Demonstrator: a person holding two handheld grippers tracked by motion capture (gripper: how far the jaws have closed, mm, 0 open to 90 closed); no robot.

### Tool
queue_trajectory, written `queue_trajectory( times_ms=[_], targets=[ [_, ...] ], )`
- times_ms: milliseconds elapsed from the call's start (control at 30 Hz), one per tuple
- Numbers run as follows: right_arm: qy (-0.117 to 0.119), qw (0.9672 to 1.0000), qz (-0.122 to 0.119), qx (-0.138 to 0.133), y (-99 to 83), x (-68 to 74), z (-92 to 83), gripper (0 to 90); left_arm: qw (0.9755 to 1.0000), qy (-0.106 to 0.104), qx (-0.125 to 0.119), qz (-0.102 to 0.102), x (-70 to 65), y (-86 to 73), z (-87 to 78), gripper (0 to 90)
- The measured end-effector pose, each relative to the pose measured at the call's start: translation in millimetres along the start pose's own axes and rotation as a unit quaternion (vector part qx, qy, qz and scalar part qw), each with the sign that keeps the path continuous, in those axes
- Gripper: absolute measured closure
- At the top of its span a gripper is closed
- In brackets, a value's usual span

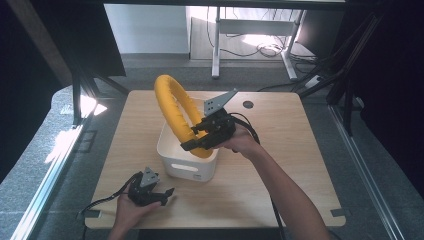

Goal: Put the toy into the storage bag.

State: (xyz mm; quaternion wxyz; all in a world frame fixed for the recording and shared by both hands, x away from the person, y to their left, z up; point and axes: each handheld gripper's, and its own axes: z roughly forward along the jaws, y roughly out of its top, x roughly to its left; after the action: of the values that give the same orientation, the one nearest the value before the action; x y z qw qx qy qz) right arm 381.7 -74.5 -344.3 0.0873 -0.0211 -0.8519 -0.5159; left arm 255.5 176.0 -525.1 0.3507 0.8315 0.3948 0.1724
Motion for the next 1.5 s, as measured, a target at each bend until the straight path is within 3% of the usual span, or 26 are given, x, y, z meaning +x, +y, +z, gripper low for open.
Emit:
queue_trajectory(
  times_ms=[467, 1300, 1400, 1500],
  targets=[
    [0.007, 0.9999, 0.006, 0.010, -10.1, -3.6, 6.1, 51.7, 1.0000, 0.000, -0.001, -0.001, -0.3, -0.4, 0.1, 21.2],
    [0.017, 0.9995, 0.029, 0.000, -31.7, -11.2, 5.1, 51.2, 1.0000, -0.004, 0.005, 0.002, -0.9, -0.9, 1.9, 21.0],
    [0.013, 0.9995, 0.029, 0.002, -34.5, -12.4, 3.4, 50.5, 1.0000, -0.004, 0.005, 0.002, -0.9, -0.8, 1.8, 20.9],
    [-0.007, 0.9998, 0.017, 0.003, -36.4, -11.0, 0.6, 48.8, 1.0000, -0.004, 0.006, 0.003, -0.7, -0.8, 1.6, 20.9]
  ],
)
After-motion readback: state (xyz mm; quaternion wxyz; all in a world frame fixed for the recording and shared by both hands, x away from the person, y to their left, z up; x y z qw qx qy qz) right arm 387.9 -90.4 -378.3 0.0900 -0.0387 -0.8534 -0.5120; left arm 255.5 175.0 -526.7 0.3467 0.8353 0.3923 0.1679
